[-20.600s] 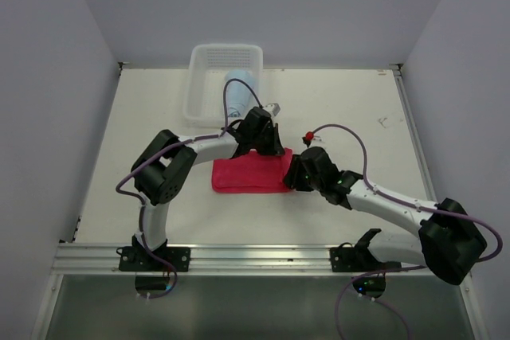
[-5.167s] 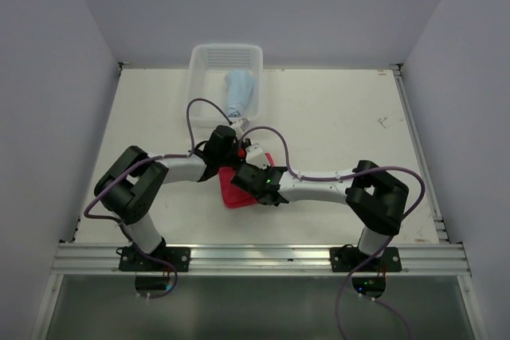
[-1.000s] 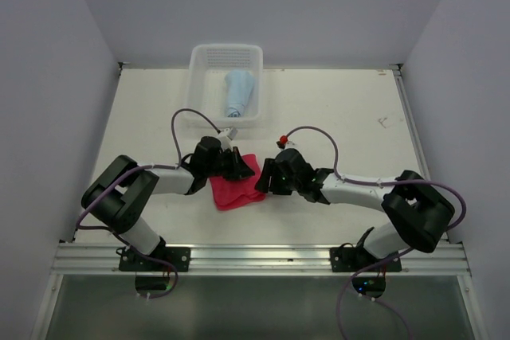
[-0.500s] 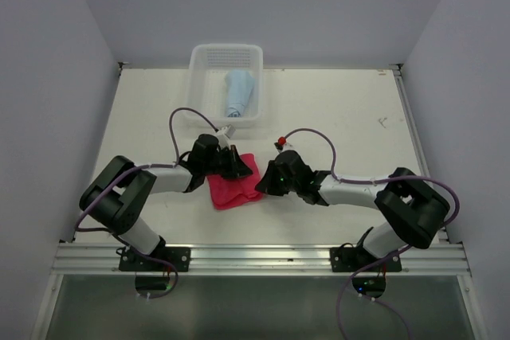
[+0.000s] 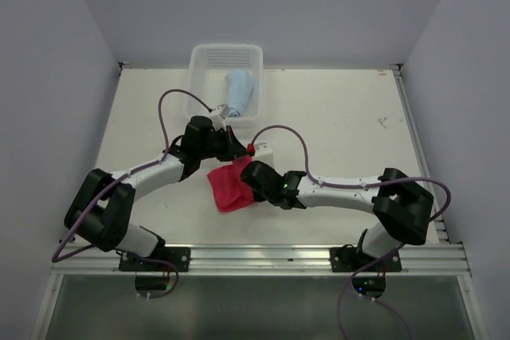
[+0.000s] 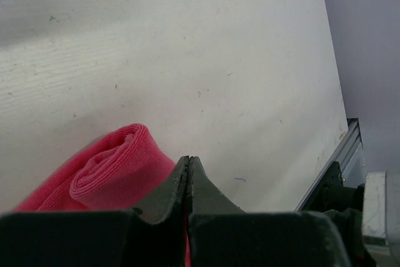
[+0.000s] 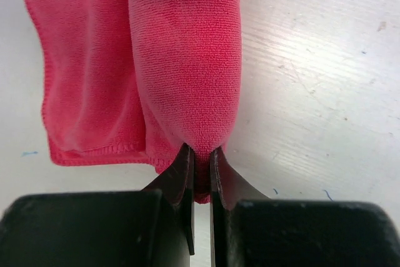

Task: Roll the towels
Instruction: Roll the towel

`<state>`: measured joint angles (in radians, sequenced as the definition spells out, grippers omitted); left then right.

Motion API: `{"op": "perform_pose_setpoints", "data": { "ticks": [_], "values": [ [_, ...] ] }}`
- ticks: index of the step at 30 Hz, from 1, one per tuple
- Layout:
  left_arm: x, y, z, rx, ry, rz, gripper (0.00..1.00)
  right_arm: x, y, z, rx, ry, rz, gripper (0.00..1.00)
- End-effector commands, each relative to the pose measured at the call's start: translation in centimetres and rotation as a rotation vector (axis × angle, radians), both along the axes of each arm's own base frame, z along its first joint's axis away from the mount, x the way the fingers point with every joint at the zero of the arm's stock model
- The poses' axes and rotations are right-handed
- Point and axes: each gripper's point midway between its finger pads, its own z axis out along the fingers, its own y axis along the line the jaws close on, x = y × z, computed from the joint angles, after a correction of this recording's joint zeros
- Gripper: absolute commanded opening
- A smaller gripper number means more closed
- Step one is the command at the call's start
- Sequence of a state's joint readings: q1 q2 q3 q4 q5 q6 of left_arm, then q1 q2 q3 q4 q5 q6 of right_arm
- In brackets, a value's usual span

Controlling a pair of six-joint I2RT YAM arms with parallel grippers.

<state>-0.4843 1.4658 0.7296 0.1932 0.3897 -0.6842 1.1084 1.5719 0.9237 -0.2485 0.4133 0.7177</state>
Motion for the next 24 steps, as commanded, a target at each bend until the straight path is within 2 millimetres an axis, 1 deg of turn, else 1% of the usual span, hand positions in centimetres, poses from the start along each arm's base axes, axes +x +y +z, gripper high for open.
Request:
{"op": "perform_pose_setpoints", "data": {
  "ticks": [1, 2, 3, 4, 5, 9, 11, 12, 13, 14, 15, 17, 19, 20, 24],
  "values": [
    [0.4, -0.3, 2.8, -0.035, -0.058, -0.020, 0.00, 0.9, -2.2, 0.7, -0.217, -0.110, -0.043, 0.00],
    [0.4, -0.4, 3.0, -0.042, -0.062, -0.020, 0.00, 0.9, -2.2, 0.4, -0.252, -0.119, -0.043, 0.00],
    [0.4, -0.4, 3.1, -0.048, -0.066, -0.021, 0.00, 1.0, -1.5, 1.0, -0.262, -0.144, -0.042, 0.00],
    [0.3, -0.4, 3.2, -0.051, -0.070, -0.022, 0.00, 0.9, -1.4, 1.0, -0.279, -0.150, -0.039, 0.00],
    [0.3, -0.4, 3.2, -0.055, -0.071, -0.024, 0.00, 0.8, -1.5, 0.9, -0.305, -0.148, -0.037, 0.00],
    [-0.5, -0.9, 3.6, -0.097, -0.072, -0.058, 0.00, 0.5, -0.4, 0.2, -0.330, -0.147, -0.021, 0.00],
    [-1.0, -1.0, 3.3, -0.109, -0.064, -0.066, 0.00, 0.5, -0.2, 0.2, -0.356, -0.159, -0.021, 0.00],
    [-1.2, -1.0, 3.3, -0.114, -0.061, -0.072, 0.00, 0.4, 0.6, 0.8, -0.352, -0.172, -0.013, 0.00],
    [-1.3, -1.0, 3.1, -0.116, -0.057, -0.075, 0.00, 0.4, 0.6, 0.3, -0.379, -0.173, -0.012, 0.00],
    [-1.7, -1.0, 2.6, -0.119, -0.043, -0.075, 0.00, 0.3, 0.5, 0.2, -0.403, -0.173, -0.015, 0.00],
    [-1.9, -1.0, 2.4, -0.121, -0.040, -0.079, 0.00, 0.3, 1.1, 0.4, -0.399, -0.172, -0.011, 0.00],
    [-2.5, -1.0, 1.5, -0.119, -0.022, -0.081, 0.00, 0.2, 1.3, -0.3, -0.425, -0.160, -0.005, 0.00],
    [-2.9, -0.9, 0.7, -0.114, -0.007, -0.081, 0.00, 0.2, 2.0, -0.3, -0.419, -0.153, 0.003, 0.00],
    [-3.2, -0.7, -0.2, -0.109, 0.009, -0.078, 0.00, 0.0, 2.0, -0.8, -0.430, -0.144, 0.009, 0.00],
    [-3.9, -0.6, -1.8, -0.104, 0.037, -0.080, 0.00, -0.1, 2.6, -1.1, -0.440, -0.139, 0.021, 0.00]
  ]
}}
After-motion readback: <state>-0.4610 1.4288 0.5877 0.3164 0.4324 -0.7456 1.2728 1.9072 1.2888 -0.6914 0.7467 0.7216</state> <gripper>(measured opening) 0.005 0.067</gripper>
